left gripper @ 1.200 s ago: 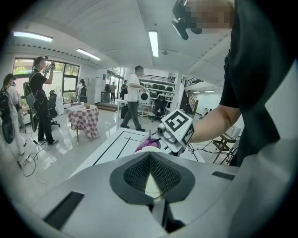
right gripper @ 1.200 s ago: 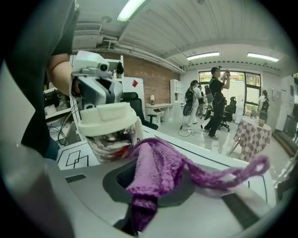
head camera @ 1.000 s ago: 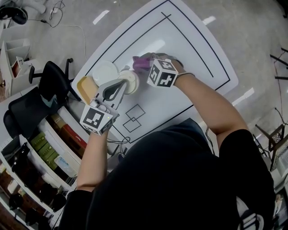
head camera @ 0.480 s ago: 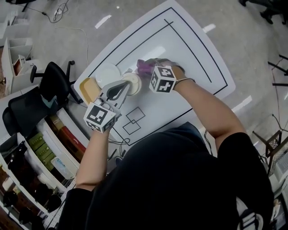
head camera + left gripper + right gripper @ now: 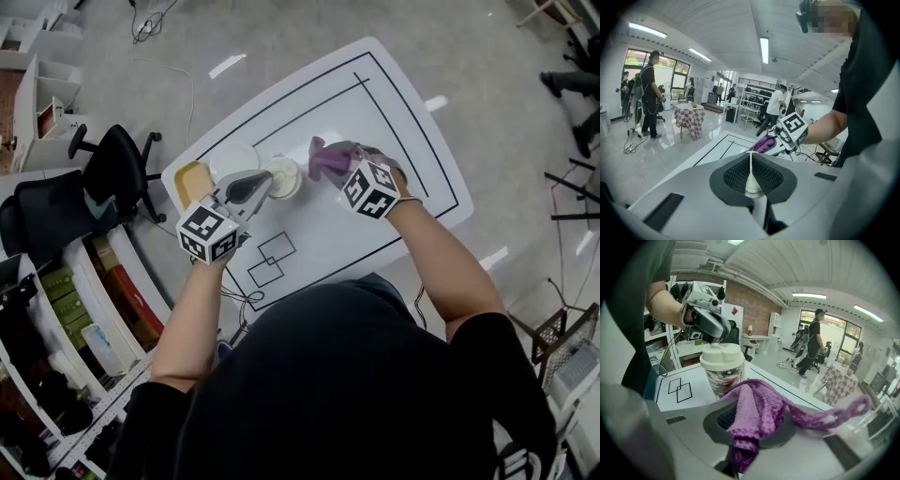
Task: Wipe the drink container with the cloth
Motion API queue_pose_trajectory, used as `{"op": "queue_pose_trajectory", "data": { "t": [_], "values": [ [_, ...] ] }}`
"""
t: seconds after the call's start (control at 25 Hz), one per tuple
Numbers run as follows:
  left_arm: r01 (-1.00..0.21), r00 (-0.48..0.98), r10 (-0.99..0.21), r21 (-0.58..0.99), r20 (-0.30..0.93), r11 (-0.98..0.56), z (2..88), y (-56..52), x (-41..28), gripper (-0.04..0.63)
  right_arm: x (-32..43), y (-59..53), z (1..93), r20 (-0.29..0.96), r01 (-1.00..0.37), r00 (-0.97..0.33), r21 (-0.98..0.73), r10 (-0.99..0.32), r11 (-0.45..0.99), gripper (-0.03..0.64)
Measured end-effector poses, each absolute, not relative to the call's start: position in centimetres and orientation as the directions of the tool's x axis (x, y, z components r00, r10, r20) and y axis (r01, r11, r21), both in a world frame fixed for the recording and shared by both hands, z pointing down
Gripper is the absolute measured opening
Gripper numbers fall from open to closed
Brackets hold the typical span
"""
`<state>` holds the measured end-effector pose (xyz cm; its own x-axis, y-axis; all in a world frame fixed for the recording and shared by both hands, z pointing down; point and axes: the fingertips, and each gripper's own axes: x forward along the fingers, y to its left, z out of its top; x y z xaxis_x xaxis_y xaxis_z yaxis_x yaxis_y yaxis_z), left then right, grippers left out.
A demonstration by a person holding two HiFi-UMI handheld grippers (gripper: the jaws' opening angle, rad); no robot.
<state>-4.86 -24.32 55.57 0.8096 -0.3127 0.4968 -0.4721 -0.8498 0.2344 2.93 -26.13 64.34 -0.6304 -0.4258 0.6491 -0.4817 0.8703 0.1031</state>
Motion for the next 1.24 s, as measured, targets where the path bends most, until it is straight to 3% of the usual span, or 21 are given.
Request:
{"op": "queue_pose_trajectory", "data": {
  "t": [0.48, 0.88, 1.24],
  "values": [
    [-0.542, 0.805, -0.452, 0.168, 0.384, -0.823, 46.9, -21.8, -8.8, 0.025, 5.4, -23.8, 50.0, 0.496, -0.599, -0.617, 0.207, -0.610, 0.774, 0.081],
    [-0.612, 0.770, -0.562, 0.101, 0.302, -0.784, 41.8, -19.1, -13.3, 0.025, 3.7, -20.9, 42.0, 0.367, -0.678, -0.640, 0.143, -0.675, 0.721, 0.081],
    [-0.636, 0.754, -0.591, 0.093, 0.287, -0.766, 40.1, -15.6, -18.7, 0.025, 1.3, -17.8, 40.4, 0.352, -0.737, -0.619, 0.047, -0.702, 0.674, 0.081]
  ]
}}
